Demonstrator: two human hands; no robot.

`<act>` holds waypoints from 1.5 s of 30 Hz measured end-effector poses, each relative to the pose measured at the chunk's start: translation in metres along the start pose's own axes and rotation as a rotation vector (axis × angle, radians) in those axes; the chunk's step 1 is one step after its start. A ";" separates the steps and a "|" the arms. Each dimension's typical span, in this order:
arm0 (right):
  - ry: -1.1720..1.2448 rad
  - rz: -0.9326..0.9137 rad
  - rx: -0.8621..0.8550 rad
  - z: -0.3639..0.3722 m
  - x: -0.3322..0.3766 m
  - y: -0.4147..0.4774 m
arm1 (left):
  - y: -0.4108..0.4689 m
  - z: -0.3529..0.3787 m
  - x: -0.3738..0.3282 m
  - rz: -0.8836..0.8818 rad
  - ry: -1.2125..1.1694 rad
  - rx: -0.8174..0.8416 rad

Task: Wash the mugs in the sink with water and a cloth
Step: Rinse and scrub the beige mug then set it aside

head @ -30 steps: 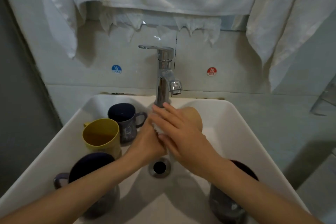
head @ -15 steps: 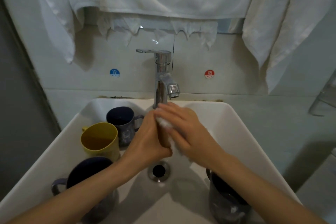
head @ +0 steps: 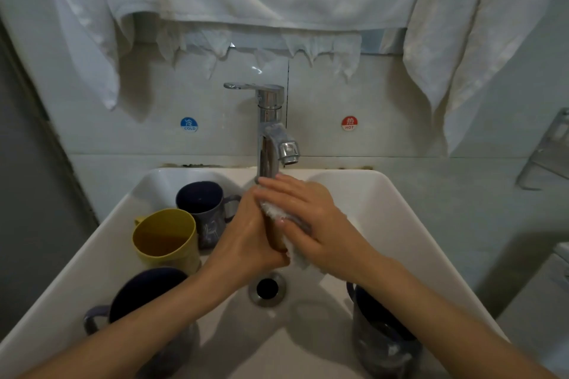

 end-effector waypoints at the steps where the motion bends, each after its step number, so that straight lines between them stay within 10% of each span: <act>1: 0.014 0.045 -0.027 -0.003 -0.004 0.000 | 0.000 0.000 -0.001 0.041 0.016 -0.012; 6: 0.436 0.695 -0.120 -0.029 -0.043 -0.011 | -0.009 0.000 -0.011 0.121 0.295 0.030; 10: 0.878 0.713 -0.203 -0.037 -0.057 -0.015 | -0.008 -0.002 -0.016 0.153 0.265 0.024; 18: 1.065 0.680 -0.170 -0.037 -0.047 -0.014 | -0.003 -0.001 -0.004 -0.367 -0.797 0.174; 23: 0.432 0.664 -0.221 -0.036 -0.042 -0.013 | -0.003 -0.002 -0.007 -0.170 -0.201 0.089; 27: -0.025 0.438 -0.163 -0.012 -0.026 -0.007 | -0.004 -0.012 -0.001 -0.161 -0.156 0.116; 32: -0.144 0.068 -0.112 0.023 0.026 -0.002 | 0.009 0.030 0.011 -0.675 0.421 0.073; 38: -0.077 0.321 -0.224 -0.016 -0.022 -0.007 | -0.008 -0.009 -0.005 -0.082 0.003 0.065; 45: -0.046 0.117 -0.147 0.000 0.004 -0.004 | -0.005 -0.001 0.005 0.011 -0.009 0.001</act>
Point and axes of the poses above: each hand's wrist, its own y-axis towards the middle knuckle, its own z-axis out of the palm, x = y × z, the point moved 3 cm from there along y, towards the middle knuckle, and after that the axes turned 13 degrees about x, right-handed, at the moved point
